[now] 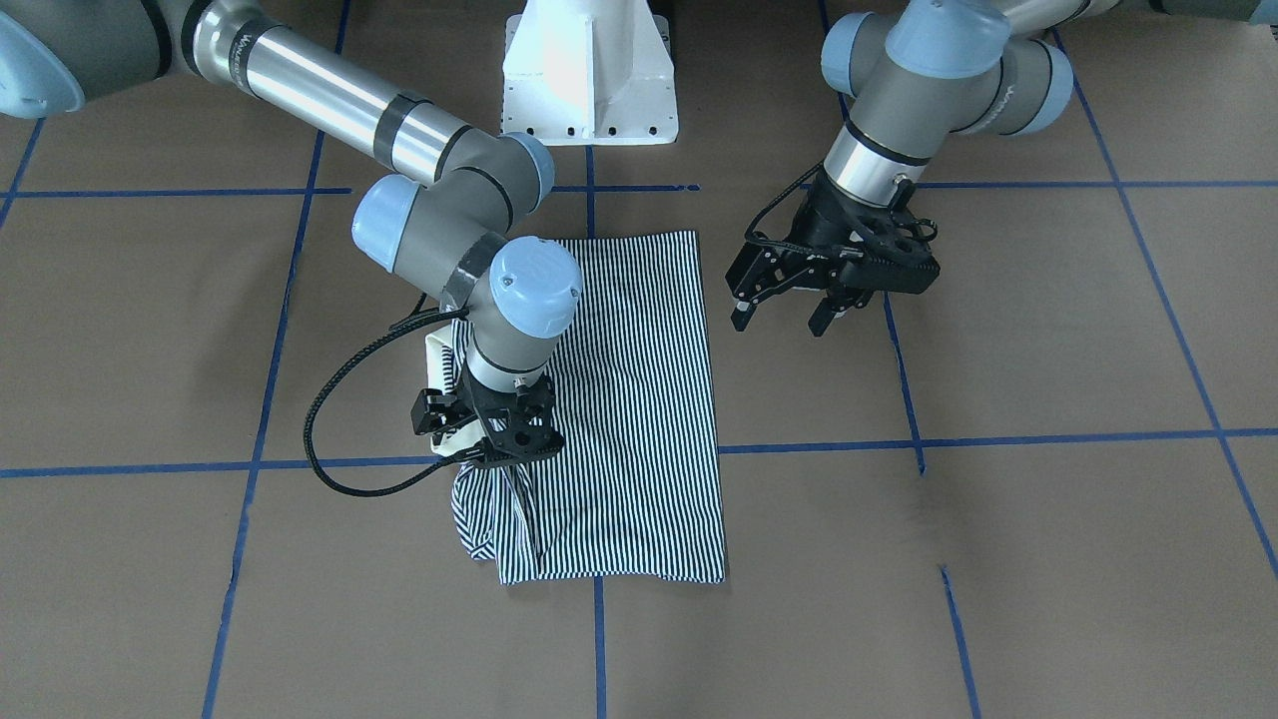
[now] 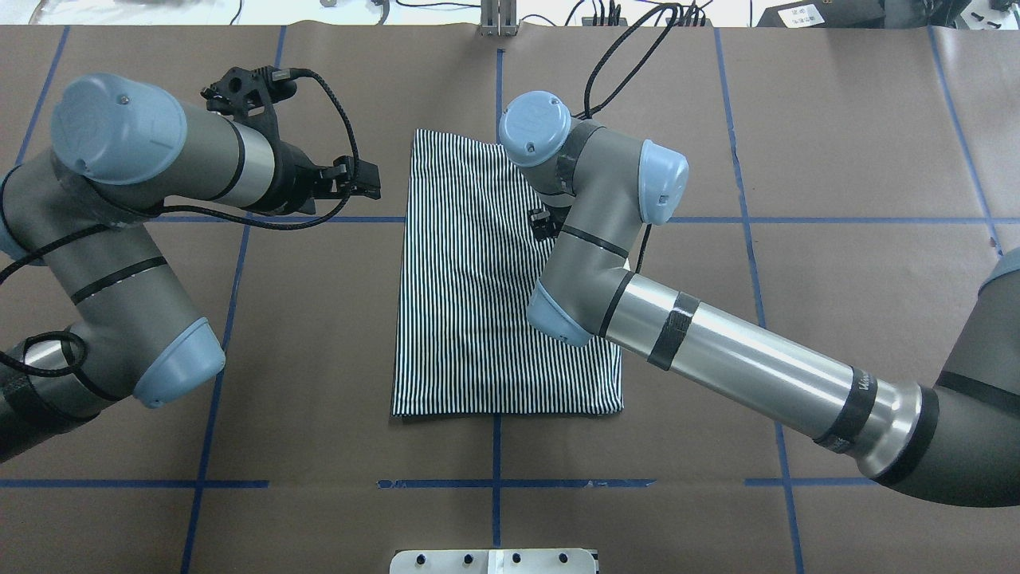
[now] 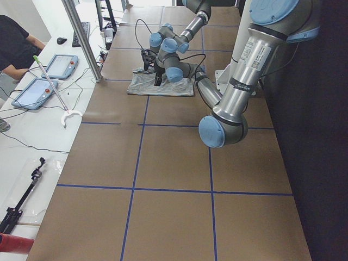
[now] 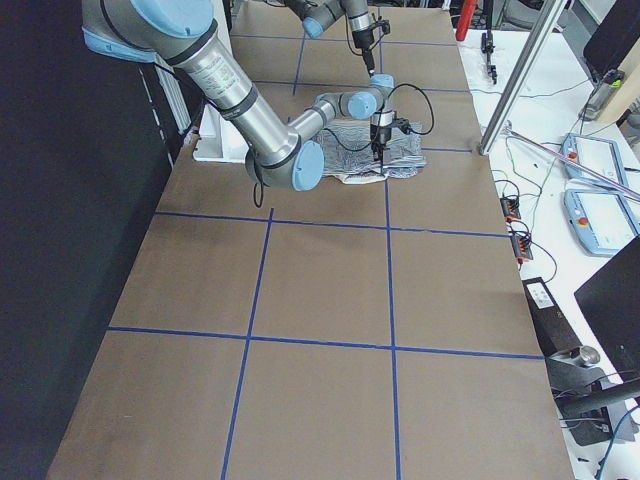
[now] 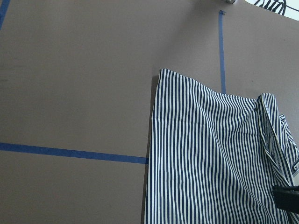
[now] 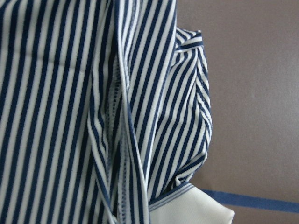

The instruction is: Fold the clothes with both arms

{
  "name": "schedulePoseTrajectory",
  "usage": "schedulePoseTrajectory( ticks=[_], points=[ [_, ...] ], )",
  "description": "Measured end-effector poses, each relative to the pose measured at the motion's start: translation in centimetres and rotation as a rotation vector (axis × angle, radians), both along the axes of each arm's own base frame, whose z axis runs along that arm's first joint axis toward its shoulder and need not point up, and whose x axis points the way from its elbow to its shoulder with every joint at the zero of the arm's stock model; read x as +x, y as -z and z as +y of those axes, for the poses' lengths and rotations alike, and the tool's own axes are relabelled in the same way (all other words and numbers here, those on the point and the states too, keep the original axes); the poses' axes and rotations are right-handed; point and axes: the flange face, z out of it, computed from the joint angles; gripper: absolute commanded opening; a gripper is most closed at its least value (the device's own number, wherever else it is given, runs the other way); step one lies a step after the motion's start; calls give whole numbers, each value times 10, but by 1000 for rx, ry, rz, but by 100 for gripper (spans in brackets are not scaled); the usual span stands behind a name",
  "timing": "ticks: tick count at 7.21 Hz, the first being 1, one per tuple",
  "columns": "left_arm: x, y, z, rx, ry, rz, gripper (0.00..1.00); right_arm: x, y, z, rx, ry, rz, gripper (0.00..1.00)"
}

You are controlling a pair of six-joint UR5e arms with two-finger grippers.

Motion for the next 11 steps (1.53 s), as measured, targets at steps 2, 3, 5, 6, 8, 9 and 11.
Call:
schedulePoseTrajectory(
  ticks=[2,3,5,6,8,9,11],
  points=[
    [0,4,0,4,0,5,100,13,-4,-11,-7,-17,6,100],
    [0,5,0,6,0,7,100,28,-15,-20,-8,-21,16,100],
    [1,10,0,10,0,13,100,103,-62,-49,21,12,39,100],
    [1,11,0,11,0,14,100,138,-69,-60,34,22,29,100],
    [-1,12,1,13,1,17,100,156,-35,-70,55,0,-35,100],
    [-2,11,1,14,2,15,100,148,-9,-71,61,-11,-71,100],
    [-3,7,0,15,11,8,100,113,43,-79,60,-10,-114,100]
  ],
)
